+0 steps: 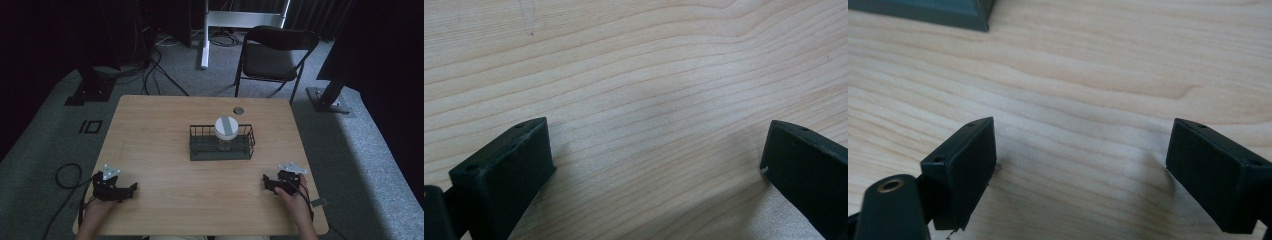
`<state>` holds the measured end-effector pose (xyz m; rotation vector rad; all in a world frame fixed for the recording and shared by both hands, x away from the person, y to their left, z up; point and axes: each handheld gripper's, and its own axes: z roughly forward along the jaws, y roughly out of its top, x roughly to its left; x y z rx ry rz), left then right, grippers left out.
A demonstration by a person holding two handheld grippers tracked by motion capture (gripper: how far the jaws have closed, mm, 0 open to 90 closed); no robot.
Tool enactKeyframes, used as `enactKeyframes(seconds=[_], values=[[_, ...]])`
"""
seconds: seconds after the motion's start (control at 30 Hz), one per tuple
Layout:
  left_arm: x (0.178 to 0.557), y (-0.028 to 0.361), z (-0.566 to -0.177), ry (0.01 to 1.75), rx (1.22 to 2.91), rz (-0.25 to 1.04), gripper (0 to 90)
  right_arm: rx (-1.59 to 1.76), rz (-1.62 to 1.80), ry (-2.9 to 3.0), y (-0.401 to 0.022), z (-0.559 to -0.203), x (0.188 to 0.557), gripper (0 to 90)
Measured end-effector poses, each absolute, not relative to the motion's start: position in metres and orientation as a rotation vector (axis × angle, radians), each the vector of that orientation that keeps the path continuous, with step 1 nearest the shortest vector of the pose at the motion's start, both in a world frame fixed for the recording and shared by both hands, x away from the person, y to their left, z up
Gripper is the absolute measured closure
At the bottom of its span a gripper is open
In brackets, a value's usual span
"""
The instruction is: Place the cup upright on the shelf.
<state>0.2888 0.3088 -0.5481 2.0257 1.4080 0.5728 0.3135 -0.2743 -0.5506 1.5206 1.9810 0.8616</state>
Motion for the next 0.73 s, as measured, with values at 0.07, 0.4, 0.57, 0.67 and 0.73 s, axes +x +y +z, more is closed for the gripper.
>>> enactKeyframes(seconds=[0.07,0.4,0.57,0.67,0.73], values=[[0.2888,0.3088,-0.5481,1.408,2.025,0.573,0.5,1.522,0.856,1.99,-0.2741,-0.551,0.314,12.3],[0.2887,0.3087,-0.5481,1.408,2.025,0.573,0.5,1.549,0.863,1.985,-0.2769,-0.5512,0.3158,11.7],[0.2887,0.3087,-0.5481,1.408,2.024,0.573,0.5,1.548,0.862,1.986,-0.277,-0.5513,0.3163,11.4],[0.2888,0.3087,-0.5481,1.408,2.024,0.573,0.5,1.548,0.862,1.986,-0.2769,-0.5513,0.3163,11.5],[0.2888,0.3088,-0.5481,1.408,2.025,0.573,0.5,1.548,0.862,1.986,-0.2769,-0.5513,0.3163,11.4]])
